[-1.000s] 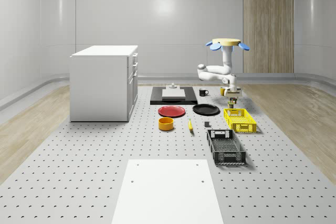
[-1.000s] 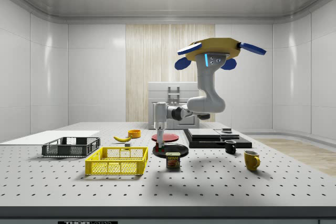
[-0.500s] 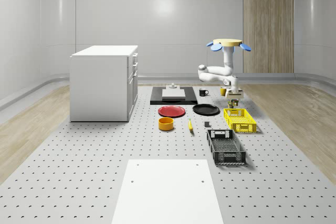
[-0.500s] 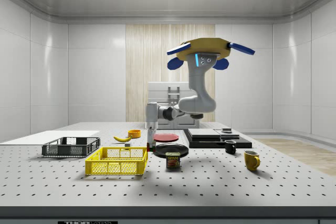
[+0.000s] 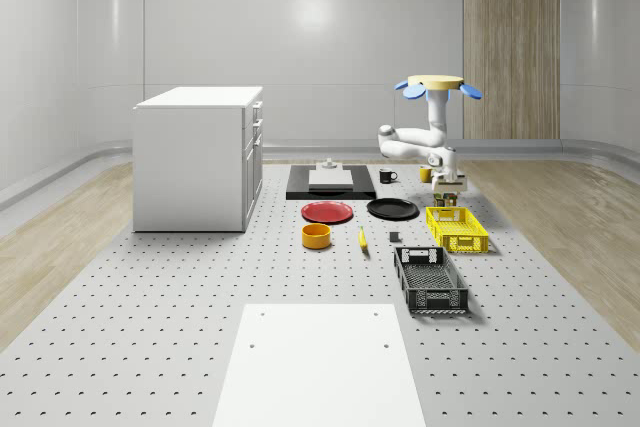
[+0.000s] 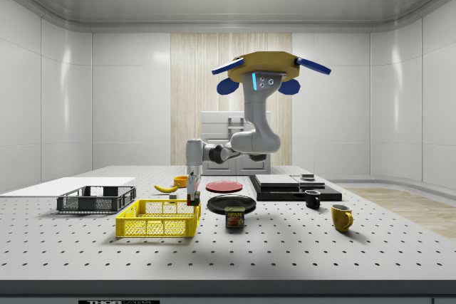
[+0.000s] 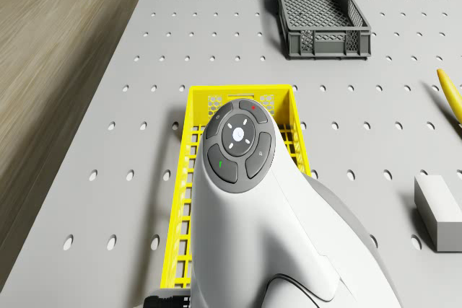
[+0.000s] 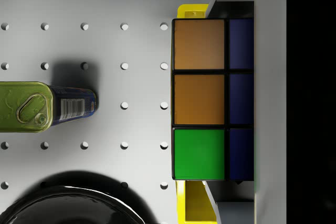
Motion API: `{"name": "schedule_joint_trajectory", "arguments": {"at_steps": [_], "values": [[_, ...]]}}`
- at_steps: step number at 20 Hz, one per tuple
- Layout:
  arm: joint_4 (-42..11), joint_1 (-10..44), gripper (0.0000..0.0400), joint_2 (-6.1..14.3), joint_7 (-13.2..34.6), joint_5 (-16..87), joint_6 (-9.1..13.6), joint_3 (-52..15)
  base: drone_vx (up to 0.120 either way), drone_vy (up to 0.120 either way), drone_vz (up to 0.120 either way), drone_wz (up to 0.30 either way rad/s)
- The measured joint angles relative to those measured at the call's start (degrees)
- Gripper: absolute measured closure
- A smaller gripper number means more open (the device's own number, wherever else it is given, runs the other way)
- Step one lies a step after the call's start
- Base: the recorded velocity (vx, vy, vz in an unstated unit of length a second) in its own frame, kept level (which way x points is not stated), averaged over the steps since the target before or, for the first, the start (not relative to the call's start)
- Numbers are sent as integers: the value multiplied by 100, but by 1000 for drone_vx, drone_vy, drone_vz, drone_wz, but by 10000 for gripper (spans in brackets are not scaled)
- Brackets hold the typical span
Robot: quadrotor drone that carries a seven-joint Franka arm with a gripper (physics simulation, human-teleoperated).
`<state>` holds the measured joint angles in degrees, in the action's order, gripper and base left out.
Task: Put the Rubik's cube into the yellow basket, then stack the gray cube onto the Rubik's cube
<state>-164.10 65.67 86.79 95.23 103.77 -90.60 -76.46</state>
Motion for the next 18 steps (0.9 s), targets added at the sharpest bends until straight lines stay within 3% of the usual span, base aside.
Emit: {"name": "schedule_joint_trajectory", "arguments": {"at_steps": [3, 9, 15, 18], "values": [[1, 4, 75, 16, 3, -7, -15, -2, 120, 0, -13, 0], [2, 12, 75, 46, 9, -19, -43, -7, 120, 0, -113, 0], [3, 18, 75, 73, 14, -30, -68, -11, 120, -27, 0, 0], [14, 27, 75, 89, 16, 12, -99, 38, 13, 0, 0, 0]]}}
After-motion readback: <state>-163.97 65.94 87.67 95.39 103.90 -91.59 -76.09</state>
